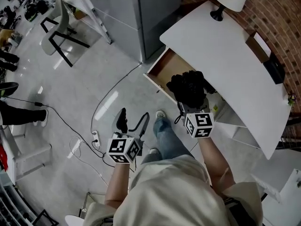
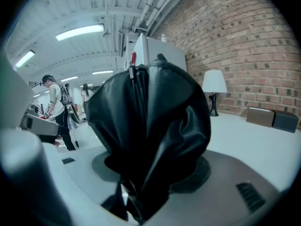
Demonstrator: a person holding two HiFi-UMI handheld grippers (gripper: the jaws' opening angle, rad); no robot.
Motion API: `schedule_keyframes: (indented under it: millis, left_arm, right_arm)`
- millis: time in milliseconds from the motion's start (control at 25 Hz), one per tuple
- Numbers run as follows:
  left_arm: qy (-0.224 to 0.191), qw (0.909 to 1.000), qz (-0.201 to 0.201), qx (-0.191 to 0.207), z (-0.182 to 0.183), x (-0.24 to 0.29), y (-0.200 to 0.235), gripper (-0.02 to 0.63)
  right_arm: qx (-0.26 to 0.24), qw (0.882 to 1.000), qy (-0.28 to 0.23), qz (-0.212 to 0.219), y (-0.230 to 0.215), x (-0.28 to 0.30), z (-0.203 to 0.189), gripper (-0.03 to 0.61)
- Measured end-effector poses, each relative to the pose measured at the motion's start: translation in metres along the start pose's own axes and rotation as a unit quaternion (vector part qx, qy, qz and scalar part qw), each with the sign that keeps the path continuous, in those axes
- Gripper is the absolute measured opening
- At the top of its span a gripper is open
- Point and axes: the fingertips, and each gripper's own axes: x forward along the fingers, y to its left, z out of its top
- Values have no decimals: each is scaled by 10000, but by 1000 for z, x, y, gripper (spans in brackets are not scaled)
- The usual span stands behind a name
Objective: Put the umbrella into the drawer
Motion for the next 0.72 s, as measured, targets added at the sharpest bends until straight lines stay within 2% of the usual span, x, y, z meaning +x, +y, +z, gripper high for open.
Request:
schedule_keyframes:
  millis: [360,720]
  left_arm:
    - [273,9995,96,-106,-2,76,28,408]
    - [555,9980,213,-207,-23,133,48,408]
  right_arm:
    - [-96,9970,705,303,-23,112,-51,242]
    - [-57,9862,1581,488,-46,196,-124,242]
